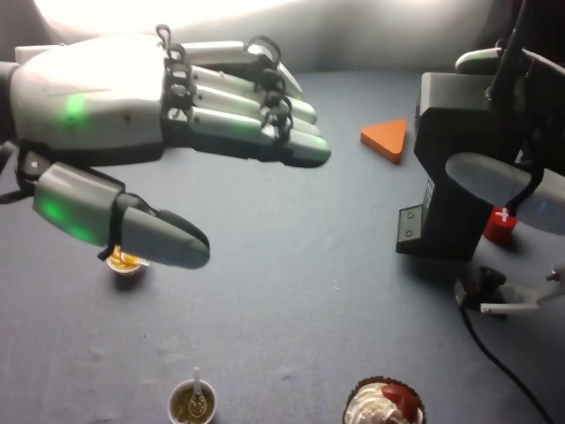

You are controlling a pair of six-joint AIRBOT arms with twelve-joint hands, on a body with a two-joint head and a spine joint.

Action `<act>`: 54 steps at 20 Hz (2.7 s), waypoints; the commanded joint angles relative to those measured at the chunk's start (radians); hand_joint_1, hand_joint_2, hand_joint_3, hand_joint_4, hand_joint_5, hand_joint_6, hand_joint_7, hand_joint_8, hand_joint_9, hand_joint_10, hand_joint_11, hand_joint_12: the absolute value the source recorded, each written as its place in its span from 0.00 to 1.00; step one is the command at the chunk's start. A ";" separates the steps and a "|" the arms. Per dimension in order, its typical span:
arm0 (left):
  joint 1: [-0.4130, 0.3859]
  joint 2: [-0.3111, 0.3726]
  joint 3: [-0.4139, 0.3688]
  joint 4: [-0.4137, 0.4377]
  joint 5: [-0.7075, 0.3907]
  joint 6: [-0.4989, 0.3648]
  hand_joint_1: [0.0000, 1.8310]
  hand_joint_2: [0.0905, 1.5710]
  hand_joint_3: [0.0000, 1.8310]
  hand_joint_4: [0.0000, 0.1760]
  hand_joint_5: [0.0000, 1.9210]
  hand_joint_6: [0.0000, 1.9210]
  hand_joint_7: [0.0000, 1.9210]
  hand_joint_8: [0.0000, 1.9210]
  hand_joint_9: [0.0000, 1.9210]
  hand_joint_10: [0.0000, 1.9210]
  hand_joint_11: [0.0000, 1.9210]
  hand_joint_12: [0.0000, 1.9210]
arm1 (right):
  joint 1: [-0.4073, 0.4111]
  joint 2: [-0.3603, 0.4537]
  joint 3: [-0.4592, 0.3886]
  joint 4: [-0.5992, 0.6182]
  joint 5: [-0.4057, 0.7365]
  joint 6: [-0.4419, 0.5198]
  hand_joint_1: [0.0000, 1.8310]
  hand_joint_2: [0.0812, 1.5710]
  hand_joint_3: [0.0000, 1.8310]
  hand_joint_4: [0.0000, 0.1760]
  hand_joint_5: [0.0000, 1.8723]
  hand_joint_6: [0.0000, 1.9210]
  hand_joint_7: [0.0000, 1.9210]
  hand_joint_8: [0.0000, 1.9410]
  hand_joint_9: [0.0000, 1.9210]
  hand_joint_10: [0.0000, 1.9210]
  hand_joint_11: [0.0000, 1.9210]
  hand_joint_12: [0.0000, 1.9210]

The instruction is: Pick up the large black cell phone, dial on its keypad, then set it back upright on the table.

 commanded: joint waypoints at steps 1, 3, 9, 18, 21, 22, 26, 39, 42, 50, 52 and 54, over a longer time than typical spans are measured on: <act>-0.030 -0.002 -0.004 -0.094 -0.077 -0.004 0.00 0.78 0.00 0.00 0.15 0.00 0.20 0.00 0.18 0.00 0.00 0.43 | -0.001 0.009 0.005 -0.017 0.135 0.026 0.81 0.69 0.00 0.00 0.55 0.41 0.49 0.46 0.50 0.57 0.40 0.84; -0.029 -0.004 -0.006 -0.095 -0.077 -0.010 0.00 0.78 0.00 0.00 0.15 0.00 0.20 0.00 0.19 0.00 0.00 0.43 | -0.005 0.008 0.007 -0.013 0.135 0.026 0.81 0.68 0.00 0.00 0.56 0.40 0.49 0.47 0.50 0.57 0.40 0.84; -0.010 -0.008 -0.020 -0.125 -0.072 -0.008 0.00 0.77 0.00 0.00 0.15 0.00 0.20 0.00 0.18 0.00 0.00 0.41 | -0.026 -0.001 0.008 -0.009 0.134 0.029 0.81 0.68 0.00 0.00 0.56 0.39 0.49 0.48 0.50 0.57 0.41 0.83; -0.019 0.013 -0.031 -0.130 -0.077 -0.005 0.00 0.77 0.00 0.00 0.15 0.00 0.20 0.00 0.19 0.00 0.00 0.44 | -0.031 -0.007 0.017 -0.008 0.135 0.029 0.81 0.71 0.00 0.00 0.51 0.45 0.43 0.56 0.44 0.66 0.39 0.87; -0.013 0.017 -0.024 -0.139 -0.094 -0.010 0.00 0.77 0.00 0.00 0.15 0.00 0.20 0.00 0.18 0.00 0.00 0.43 | -0.031 -0.012 0.023 0.000 0.134 0.032 0.76 0.70 0.00 0.00 0.53 0.46 0.46 0.54 0.47 0.68 0.41 0.74; -0.013 0.014 -0.024 -0.134 -0.094 -0.015 0.00 0.77 0.00 0.00 0.15 0.00 0.20 0.00 0.19 0.00 0.00 0.43 | -0.031 -0.013 0.024 0.003 0.134 0.036 0.75 0.71 0.00 0.00 0.51 0.48 0.45 0.56 0.46 0.70 0.42 0.71; -0.023 0.013 -0.031 -0.117 -0.076 -0.028 0.00 0.78 0.00 0.00 0.15 0.00 0.21 0.00 0.19 0.00 0.00 0.42 | -0.031 -0.018 0.023 0.021 0.134 0.048 0.75 0.70 0.00 0.00 0.52 0.47 0.46 0.54 0.48 0.69 0.44 0.70; 0.036 0.070 -0.037 -0.206 -0.083 0.006 0.00 0.78 0.00 0.00 0.15 0.00 0.21 0.00 0.19 0.00 0.00 0.46 | -0.040 -0.029 0.055 0.021 0.135 0.082 0.81 0.71 0.00 0.00 0.49 0.49 0.43 0.56 0.45 0.63 0.39 0.87; 0.048 0.066 -0.045 -0.200 -0.085 0.004 0.00 0.78 0.00 0.00 0.16 0.00 0.21 0.00 0.19 0.00 0.00 0.45 | -0.040 -0.029 0.054 0.012 0.135 0.082 0.81 0.72 0.00 0.00 0.49 0.51 0.41 0.59 0.43 0.65 0.37 0.88; 0.036 0.050 -0.048 -0.132 -0.096 -0.029 0.00 0.78 0.00 0.00 0.16 0.00 0.21 0.00 0.20 0.00 0.01 0.45 | -0.039 -0.029 0.053 -0.006 0.135 0.082 0.81 0.73 0.00 0.00 0.43 0.59 0.39 0.59 0.42 0.66 0.38 0.88; 0.035 0.050 -0.055 -0.126 -0.098 -0.035 0.00 0.78 0.00 0.00 0.15 0.00 0.21 0.00 0.19 0.00 0.01 0.45 | -0.030 -0.029 0.055 -0.006 0.135 0.082 0.74 0.76 0.00 0.00 0.39 0.67 0.41 0.65 0.39 0.76 0.30 0.65; 0.038 0.051 -0.056 -0.091 -0.104 -0.059 0.00 0.79 0.00 0.00 0.16 0.00 0.21 0.00 0.20 0.00 0.01 0.46 | -0.029 -0.029 0.057 -0.010 0.135 0.082 0.73 0.76 0.00 0.00 0.38 0.68 0.40 0.66 0.38 0.77 0.27 0.65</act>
